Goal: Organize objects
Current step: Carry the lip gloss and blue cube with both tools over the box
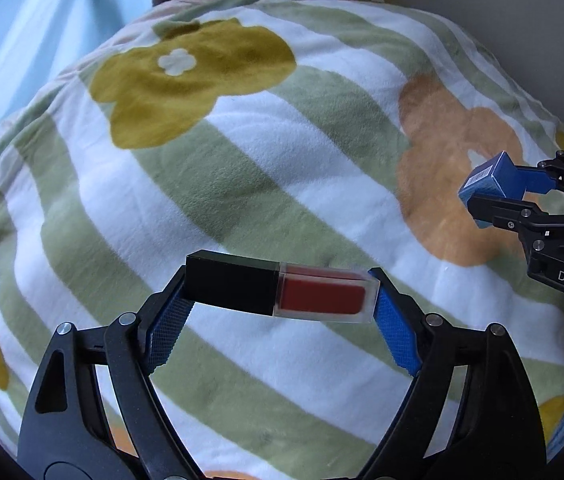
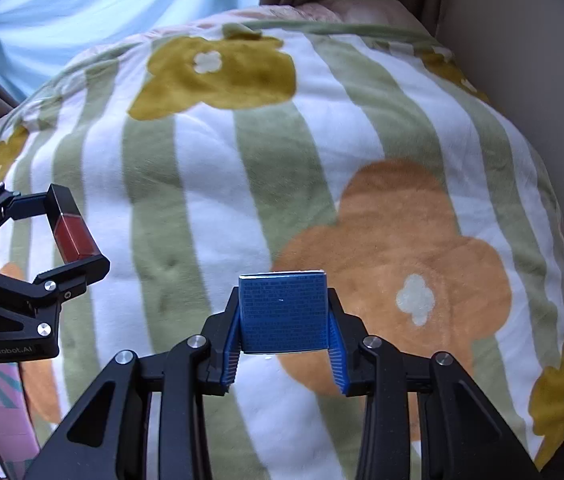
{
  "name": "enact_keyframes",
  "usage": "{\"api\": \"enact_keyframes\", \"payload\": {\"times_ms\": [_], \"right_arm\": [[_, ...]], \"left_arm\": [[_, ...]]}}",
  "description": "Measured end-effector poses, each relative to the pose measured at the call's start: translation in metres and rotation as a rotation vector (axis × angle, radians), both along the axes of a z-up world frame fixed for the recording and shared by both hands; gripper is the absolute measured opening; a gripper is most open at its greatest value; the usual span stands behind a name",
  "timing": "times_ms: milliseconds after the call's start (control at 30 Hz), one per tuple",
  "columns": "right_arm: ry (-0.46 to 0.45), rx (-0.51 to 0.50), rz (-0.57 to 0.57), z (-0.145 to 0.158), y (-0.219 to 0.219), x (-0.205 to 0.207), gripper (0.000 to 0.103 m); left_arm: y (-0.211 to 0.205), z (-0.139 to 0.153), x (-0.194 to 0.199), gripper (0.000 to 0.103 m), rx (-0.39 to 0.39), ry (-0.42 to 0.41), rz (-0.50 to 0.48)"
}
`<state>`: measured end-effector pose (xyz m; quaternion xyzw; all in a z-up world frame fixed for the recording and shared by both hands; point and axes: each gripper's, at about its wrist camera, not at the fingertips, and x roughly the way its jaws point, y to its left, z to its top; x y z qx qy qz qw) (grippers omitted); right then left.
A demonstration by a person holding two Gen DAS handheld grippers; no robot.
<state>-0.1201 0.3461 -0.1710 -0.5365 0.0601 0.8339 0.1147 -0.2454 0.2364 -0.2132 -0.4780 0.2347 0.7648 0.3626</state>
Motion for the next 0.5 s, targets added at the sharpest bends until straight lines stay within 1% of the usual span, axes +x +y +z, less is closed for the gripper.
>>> {"api": "enact_keyframes", "payload": {"times_ms": [33,100,167,300,367,500], "right_arm": [[0.004,-0.002,0.010,0.005,-0.007,-0.015,0.034],[0.016,-0.004,0.034,0.021,-0.016,-0.015,0.034],[0.025,-0.005,0.060,0.032,-0.029,-0.023,0.034],[0.039,-0.032,0.110,0.063,-0.052,-0.008,0.034],[0.044,-0.037,0.136,0.073,-0.063,-0.002,0.034],[0.048,-0.052,0.186,0.096,-0.086,0.014,0.034]], "left_arm": [[-0.007,0.010,0.004,0.083,0.009,0.000,0.030],[-0.021,0.028,0.010,0.083,0.025,-0.003,0.081],[-0.040,0.049,0.022,0.083,0.040,0.001,0.142],[-0.074,0.084,0.046,0.083,0.048,0.024,0.256],[-0.092,0.100,0.062,0.083,0.059,0.032,0.319],[-0.123,0.124,0.094,0.083,0.054,0.050,0.444]]}}
